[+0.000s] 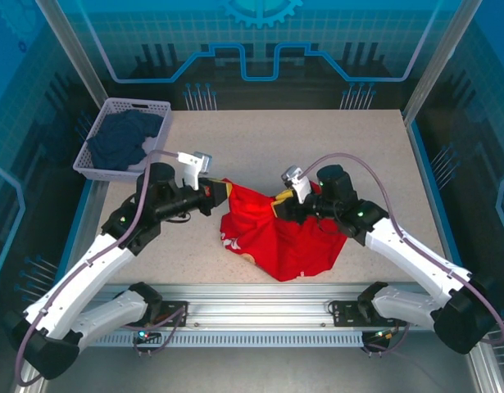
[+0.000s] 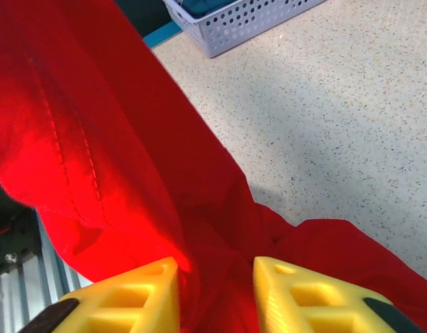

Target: Fold the inside-out t-shirt

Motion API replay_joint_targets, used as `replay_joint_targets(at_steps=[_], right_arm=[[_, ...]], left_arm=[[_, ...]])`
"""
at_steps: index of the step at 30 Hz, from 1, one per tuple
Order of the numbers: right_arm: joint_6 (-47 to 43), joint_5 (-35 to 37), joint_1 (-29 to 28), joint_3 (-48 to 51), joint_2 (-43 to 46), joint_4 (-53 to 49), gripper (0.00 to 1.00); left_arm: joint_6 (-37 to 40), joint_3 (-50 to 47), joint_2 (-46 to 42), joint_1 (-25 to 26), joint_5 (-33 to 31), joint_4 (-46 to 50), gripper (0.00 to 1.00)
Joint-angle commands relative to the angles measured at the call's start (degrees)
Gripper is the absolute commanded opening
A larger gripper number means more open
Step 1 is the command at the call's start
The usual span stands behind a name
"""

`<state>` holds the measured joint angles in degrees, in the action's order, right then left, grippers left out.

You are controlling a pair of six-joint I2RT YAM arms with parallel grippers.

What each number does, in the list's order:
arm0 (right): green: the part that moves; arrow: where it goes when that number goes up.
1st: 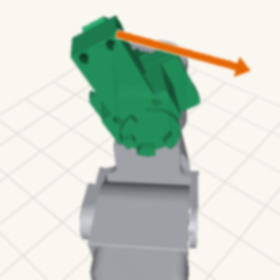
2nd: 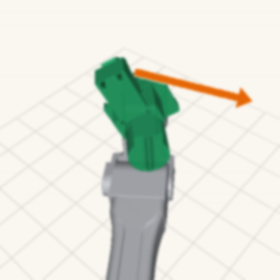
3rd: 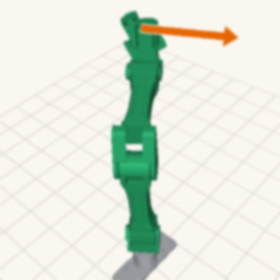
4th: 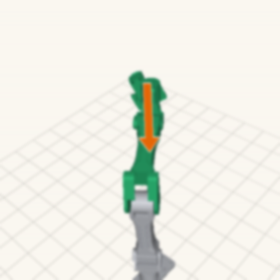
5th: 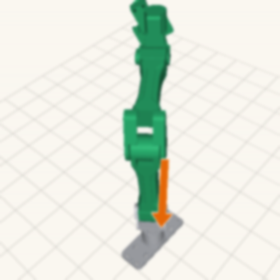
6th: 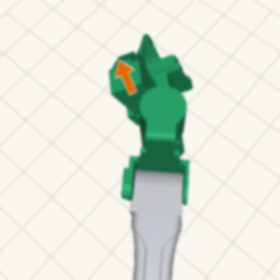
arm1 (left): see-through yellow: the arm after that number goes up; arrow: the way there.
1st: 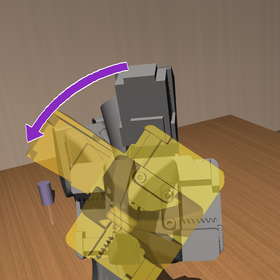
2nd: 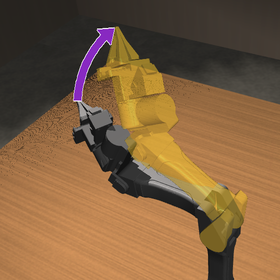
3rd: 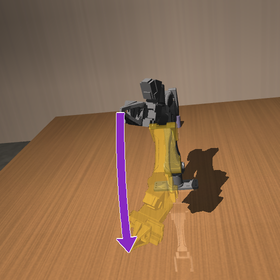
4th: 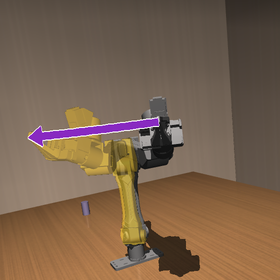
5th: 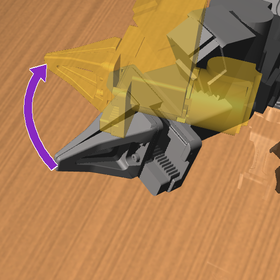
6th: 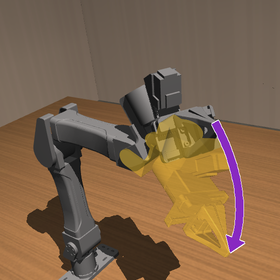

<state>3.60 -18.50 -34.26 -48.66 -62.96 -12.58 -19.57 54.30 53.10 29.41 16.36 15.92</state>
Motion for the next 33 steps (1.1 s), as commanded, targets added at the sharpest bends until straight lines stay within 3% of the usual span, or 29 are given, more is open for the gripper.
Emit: replay_joint_targets(at_steps=[1,8,11,15,22,26,33], right_arm=[[-4.64,2.46,-2.37,0.25,3.54,-2.84,0.38],[-10.79,11.53,-10.39,0.68,7.34,-1.81,0.44],[-14.59,17.95,-15.42,0.68,7.83,-1.32,0.43],[-18.55,21.39,-21.56,0.32,7.23,0.36,0.4],[-16.4,28.18,-28.23,-4.09,-1.9,4.28,0.48],[-15.77,38.82,-31.96,-5.96,-7.69,8.2,0.59],[-17.24,55.28,-35.96,-10.47,-15.36,9.19,0.58]], left_arm=[[-0.99,2.84,0.75,-0.16,-0.28,2.15,0.0],[-2.72,5.04,3.13,-0.12,-1.11,4.26,0.0],[-3.59,6.17,3.97,-0.13,-1.22,5.37,0.0],[-4.54,7.78,5.06,-0.13,-1.88,7.61,0.0],[-5.1,8.98,5.86,0.07,-2.13,8.69,0.0],[-5.07,9.14,5.96,0.06,-1.92,8.84,0.0],[-4.95,9.07,5.87,0.2,-1.85,8.82,0.0]])
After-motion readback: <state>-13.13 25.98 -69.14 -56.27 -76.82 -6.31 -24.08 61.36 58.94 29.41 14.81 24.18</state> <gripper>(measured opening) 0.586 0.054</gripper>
